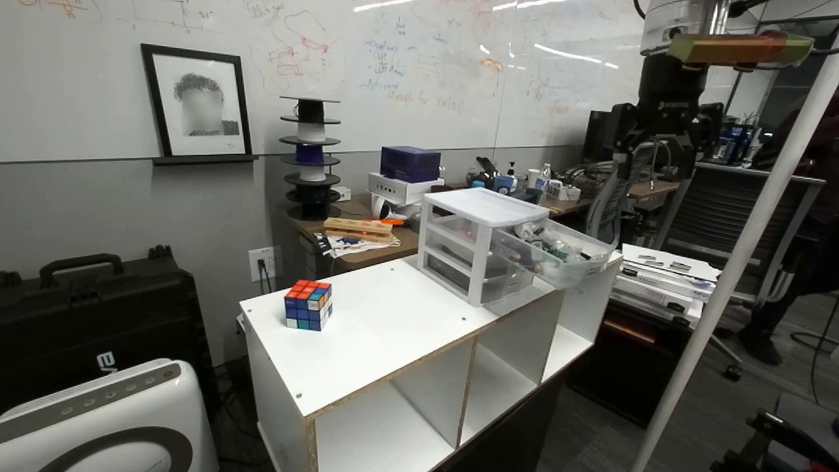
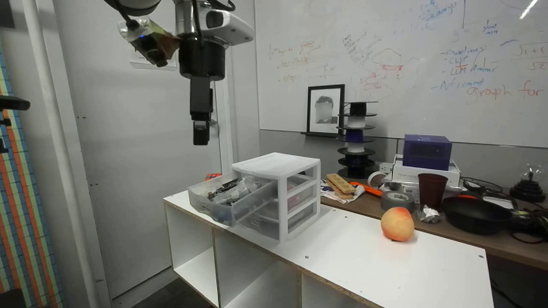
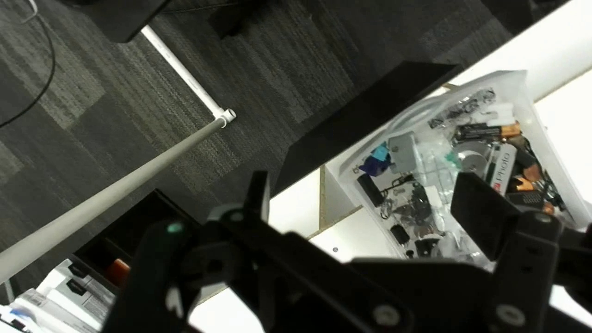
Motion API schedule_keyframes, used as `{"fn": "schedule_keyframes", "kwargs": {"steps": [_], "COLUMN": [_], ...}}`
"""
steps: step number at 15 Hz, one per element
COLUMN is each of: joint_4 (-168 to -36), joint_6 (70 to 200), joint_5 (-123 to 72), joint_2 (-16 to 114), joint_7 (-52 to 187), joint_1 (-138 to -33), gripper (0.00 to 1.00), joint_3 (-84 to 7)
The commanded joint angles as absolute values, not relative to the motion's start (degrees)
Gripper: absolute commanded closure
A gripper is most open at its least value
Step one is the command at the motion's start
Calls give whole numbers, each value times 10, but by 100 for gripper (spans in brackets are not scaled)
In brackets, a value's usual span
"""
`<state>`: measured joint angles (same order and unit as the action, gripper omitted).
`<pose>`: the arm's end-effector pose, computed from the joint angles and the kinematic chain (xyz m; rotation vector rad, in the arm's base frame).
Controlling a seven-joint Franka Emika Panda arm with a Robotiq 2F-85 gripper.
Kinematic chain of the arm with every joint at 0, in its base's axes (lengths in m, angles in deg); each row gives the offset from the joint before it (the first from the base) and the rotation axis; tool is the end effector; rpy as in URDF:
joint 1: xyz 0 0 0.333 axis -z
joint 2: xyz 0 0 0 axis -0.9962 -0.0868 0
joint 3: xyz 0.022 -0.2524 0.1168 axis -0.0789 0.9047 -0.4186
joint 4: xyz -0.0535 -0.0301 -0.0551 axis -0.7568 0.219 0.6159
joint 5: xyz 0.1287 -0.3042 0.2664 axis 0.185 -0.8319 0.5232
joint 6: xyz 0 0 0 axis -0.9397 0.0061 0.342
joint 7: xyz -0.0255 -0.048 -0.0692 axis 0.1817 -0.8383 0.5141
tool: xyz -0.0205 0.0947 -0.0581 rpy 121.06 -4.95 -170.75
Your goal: Pick up the plastic and the white object and put them inside the drawer.
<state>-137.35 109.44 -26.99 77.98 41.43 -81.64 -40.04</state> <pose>0.5026 -0.0593 0.3994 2.9124 -0.9225 -0.1453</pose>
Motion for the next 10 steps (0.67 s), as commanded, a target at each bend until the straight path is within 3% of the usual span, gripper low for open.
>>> {"fn": "schedule_keyframes", "kwargs": {"steps": [1, 10], "joint_4": [-1366, -1419], "joint_6": [1078, 1176], "joint_5": [-322, -420], "joint_2": [753, 659], "joint_7": [506, 607], "joint_1": [-802, -818], "gripper": [0, 0], "joint_3": [-402, -408]}}
